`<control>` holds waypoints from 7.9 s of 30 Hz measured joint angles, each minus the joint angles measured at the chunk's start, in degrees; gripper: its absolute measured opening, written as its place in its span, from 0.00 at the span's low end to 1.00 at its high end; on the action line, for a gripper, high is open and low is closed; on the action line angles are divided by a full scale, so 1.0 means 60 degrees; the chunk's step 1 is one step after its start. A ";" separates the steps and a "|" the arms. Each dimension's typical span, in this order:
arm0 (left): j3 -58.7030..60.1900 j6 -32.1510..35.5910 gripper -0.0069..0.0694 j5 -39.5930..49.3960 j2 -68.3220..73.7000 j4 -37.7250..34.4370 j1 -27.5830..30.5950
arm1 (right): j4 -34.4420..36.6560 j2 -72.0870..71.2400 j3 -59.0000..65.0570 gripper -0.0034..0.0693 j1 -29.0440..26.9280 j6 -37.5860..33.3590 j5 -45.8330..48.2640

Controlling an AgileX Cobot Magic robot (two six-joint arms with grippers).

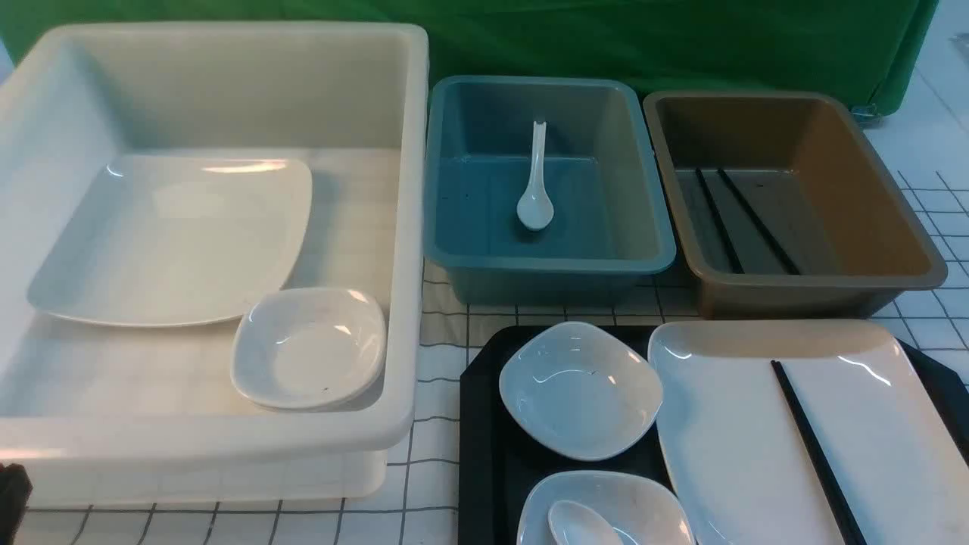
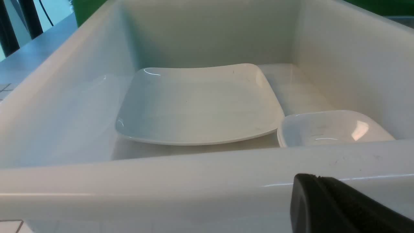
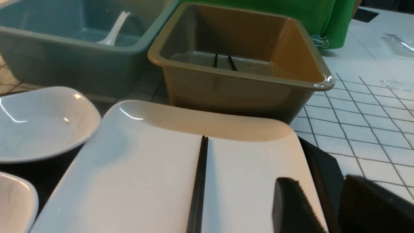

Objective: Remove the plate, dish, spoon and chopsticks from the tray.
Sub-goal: Use the right arm to grab a pair of chopsticks from the plate, then use the right arm to put the chopsticks into the small storage box on the right, then use the left arm to grab a soup spoon from the plate

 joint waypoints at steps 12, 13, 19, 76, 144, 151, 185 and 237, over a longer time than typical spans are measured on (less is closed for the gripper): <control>0.0000 0.0010 0.12 0.0000 0.0000 0.0000 0.0000 | 0.0000 0.0000 0.0000 0.38 0.0000 0.0000 0.0000; 0.0000 0.0010 0.12 0.0000 0.0000 0.0000 0.0000 | 0.0000 0.0000 0.0000 0.38 0.0000 0.0000 0.0000; 0.0000 0.0001 0.12 0.0000 0.0000 0.0000 0.0000 | 0.0000 0.0000 0.0000 0.38 0.0000 0.0000 0.0000; 0.0000 0.0002 0.12 0.0000 0.0000 0.0000 0.0000 | 0.3529 -0.0009 -0.0138 0.33 0.0169 0.6322 -0.0799; 0.0000 0.0000 0.12 0.0000 0.0000 0.0000 0.0000 | 0.0786 1.2072 -0.7237 0.22 0.1425 0.0791 0.7286; 0.0000 0.0000 0.12 0.0000 0.0000 0.0000 0.0000 | 0.0712 1.0674 -0.8727 0.22 0.1425 0.0788 0.6749; 0.0000 -0.0008 0.12 0.0000 0.0000 0.0000 0.0000 | 0.0712 2.0218 -1.6216 0.25 0.0385 0.1440 0.4196; -0.0044 -0.1746 0.12 -0.0348 0.0000 -0.7708 0.0000 | 0.0816 0.7780 -0.6400 0.06 0.0385 0.0559 0.5407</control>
